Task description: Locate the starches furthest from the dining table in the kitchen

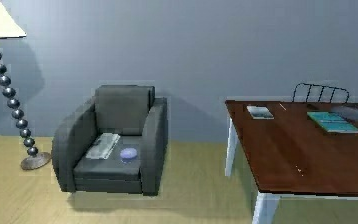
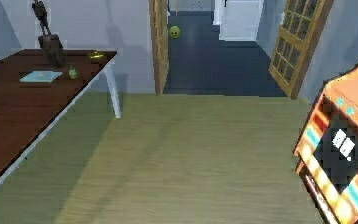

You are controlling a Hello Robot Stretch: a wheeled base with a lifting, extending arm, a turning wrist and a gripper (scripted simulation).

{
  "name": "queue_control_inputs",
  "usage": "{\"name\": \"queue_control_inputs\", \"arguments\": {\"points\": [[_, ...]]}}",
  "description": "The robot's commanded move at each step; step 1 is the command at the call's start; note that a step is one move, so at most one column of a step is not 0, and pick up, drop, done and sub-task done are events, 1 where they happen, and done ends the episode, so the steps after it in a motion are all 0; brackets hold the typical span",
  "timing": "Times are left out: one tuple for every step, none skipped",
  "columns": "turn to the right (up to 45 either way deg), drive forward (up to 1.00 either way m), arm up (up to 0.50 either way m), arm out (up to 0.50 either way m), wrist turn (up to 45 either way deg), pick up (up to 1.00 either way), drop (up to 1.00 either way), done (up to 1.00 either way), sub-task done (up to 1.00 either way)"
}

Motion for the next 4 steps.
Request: {"name": "queue_control_inputs", "arguments": {"points": [[-45.0,0.00,0.00,0.00,0.0,0.00,0.00,0.00,0.00],[-27.0,0.00,0.00,0.00,0.0,0.00,0.00,0.00,0.00],[0.0,1.00,0.00,0.00,0.0,0.00,0.00,0.00,0.00],[0.0,1.00,0.00,0.00,0.0,0.00,0.00,0.00,0.00]]}}
